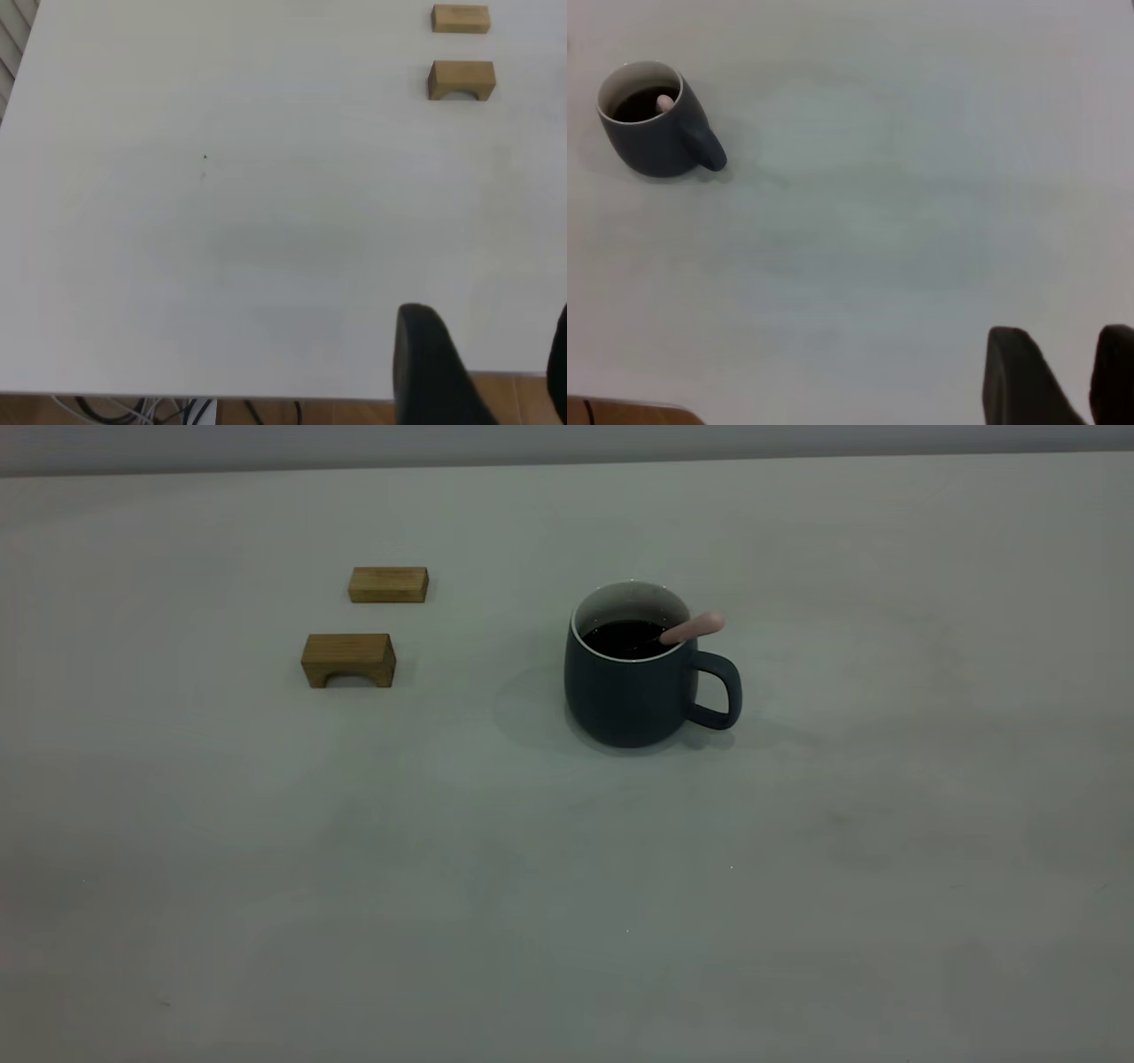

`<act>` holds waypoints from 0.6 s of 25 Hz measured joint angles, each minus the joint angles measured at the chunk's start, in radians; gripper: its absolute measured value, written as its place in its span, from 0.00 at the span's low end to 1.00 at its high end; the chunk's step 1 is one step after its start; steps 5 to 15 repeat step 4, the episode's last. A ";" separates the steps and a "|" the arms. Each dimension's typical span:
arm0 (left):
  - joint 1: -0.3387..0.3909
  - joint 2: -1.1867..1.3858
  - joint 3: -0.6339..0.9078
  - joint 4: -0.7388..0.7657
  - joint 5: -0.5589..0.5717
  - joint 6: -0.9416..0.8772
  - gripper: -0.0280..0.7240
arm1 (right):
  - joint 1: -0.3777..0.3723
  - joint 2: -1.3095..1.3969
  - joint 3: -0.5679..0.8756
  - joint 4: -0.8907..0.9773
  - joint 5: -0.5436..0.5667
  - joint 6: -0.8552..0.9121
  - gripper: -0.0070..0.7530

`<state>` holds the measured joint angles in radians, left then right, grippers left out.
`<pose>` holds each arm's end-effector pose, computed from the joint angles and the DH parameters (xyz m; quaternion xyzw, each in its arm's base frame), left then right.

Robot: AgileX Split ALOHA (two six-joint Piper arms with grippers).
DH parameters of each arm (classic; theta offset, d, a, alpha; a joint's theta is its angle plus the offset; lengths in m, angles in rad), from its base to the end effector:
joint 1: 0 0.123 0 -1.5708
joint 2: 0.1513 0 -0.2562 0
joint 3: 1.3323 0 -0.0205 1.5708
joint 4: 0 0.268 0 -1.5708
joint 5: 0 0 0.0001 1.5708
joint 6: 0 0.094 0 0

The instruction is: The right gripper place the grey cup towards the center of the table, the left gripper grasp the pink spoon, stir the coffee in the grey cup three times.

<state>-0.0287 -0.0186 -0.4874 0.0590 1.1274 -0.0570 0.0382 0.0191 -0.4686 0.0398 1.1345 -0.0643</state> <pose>0.0377 0.0039 0.2759 -0.0145 0.8682 0.0082 0.4960 0.0448 0.0051 0.2682 -0.0463 0.8826 0.0138 0.4677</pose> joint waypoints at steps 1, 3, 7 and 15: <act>0.000 0.000 0.000 0.000 0.000 0.000 0.57 | 0.000 0.000 0.000 0.000 0.000 0.000 0.32; 0.000 0.000 0.000 0.000 0.000 0.000 0.57 | 0.000 0.000 0.000 0.000 0.000 0.000 0.32; 0.000 0.000 0.000 0.000 0.000 0.000 0.57 | 0.000 0.000 0.000 0.000 0.000 0.000 0.32; 0.000 0.000 0.000 0.000 0.000 0.000 0.57 | 0.000 0.000 0.000 0.000 0.000 0.000 0.32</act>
